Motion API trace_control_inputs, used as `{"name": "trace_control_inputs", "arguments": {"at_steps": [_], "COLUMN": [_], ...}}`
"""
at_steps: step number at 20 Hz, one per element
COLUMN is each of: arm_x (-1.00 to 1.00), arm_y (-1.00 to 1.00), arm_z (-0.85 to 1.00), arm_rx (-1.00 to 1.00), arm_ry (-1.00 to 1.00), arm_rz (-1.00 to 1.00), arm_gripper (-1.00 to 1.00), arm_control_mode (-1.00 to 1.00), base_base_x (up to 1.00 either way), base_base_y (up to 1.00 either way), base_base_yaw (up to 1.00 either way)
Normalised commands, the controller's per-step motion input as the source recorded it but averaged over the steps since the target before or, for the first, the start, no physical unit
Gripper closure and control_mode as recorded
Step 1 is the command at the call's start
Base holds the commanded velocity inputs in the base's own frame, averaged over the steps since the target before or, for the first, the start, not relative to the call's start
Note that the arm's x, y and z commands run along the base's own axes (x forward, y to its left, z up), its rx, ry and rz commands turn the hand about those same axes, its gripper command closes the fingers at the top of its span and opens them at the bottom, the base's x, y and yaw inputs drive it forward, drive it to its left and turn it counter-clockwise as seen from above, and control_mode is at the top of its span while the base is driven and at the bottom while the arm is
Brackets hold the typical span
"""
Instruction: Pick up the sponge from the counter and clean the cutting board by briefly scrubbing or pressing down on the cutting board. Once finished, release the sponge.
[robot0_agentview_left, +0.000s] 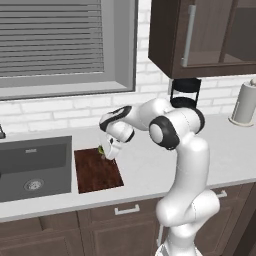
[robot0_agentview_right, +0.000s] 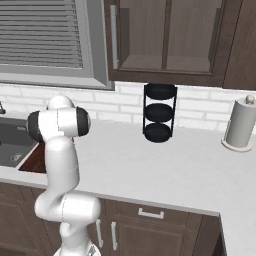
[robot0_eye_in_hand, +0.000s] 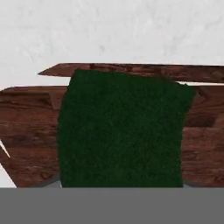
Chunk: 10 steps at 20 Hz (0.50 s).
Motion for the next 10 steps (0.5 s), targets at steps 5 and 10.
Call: {"name": "trace_control_inputs", "arguments": {"at_steps": [5, 10], "arm_x": [0.09, 0.02], "arm_y": [0.29, 0.48], "arm_z": [-0.46, -0.43], "arm_rx": [0.06, 0.02], "arm_ry": [0.0, 0.0], "arm_rz": [0.0, 0.0], "arm_gripper": [1.0, 1.0], "arm_control_mode": [-1.0, -1.0], "base_base_x": [0.0, 0.0], "base_base_y": [0.0, 0.0], "base_base_yaw": [0.0, 0.0]}}
